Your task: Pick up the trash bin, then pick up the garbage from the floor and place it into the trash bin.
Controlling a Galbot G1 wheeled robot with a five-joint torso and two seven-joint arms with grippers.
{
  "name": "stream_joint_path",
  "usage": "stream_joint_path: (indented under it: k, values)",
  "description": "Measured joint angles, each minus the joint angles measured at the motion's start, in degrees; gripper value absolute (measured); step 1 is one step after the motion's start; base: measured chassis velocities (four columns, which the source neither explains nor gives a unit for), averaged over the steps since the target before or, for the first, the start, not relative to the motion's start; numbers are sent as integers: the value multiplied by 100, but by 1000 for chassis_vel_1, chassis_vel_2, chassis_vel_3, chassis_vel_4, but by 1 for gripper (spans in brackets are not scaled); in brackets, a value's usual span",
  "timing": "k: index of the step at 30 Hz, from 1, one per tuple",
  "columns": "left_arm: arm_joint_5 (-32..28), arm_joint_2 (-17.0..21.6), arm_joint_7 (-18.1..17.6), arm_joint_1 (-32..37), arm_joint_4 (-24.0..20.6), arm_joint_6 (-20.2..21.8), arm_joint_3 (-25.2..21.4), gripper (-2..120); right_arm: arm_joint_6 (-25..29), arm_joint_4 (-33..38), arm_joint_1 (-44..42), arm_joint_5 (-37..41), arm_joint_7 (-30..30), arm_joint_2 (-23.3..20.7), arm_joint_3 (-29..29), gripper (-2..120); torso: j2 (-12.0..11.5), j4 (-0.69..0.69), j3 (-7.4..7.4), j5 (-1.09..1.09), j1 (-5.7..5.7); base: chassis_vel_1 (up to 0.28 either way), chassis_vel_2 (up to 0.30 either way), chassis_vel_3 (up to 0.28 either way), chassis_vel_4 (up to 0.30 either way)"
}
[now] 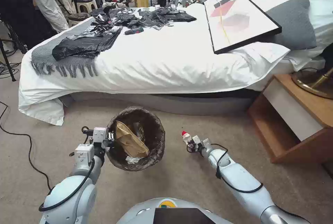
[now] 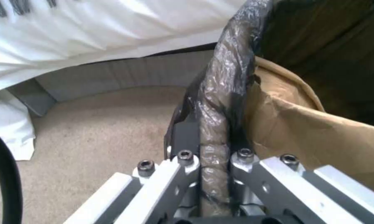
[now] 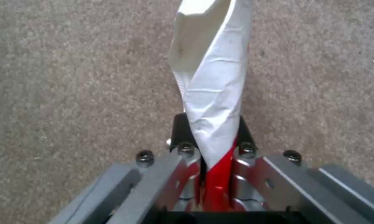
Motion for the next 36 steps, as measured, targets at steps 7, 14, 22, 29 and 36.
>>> stream_joint_path:
  k: [7,14,22,29,36]
  values:
    - [-2,-4,0,11,-15,0,20,2,-23,238,-71,-5,77,-56,98,0,0,0,0,1,0,0,0,0,0]
    - [-13,6,2,21,-27,0,26,2,-148,1278,-380,39,214,-439,588,0,0,0,0,0,0,0,0,0,0]
    - [-18,19,5,19,-32,3,82,2,-349,3043,-783,364,214,-973,1262,0,0,1,0,1,0,0,0,0,0]
    - [-17,33,6,13,-33,13,88,2,-730,4457,-824,922,306,-1339,1612,0,0,-1,0,0,0,0,0,0,0]
    - [-12,33,5,-3,-12,35,105,2,-1022,5488,-510,1473,632,-1600,1311,0,0,1,0,-1,0,0,0,0,0]
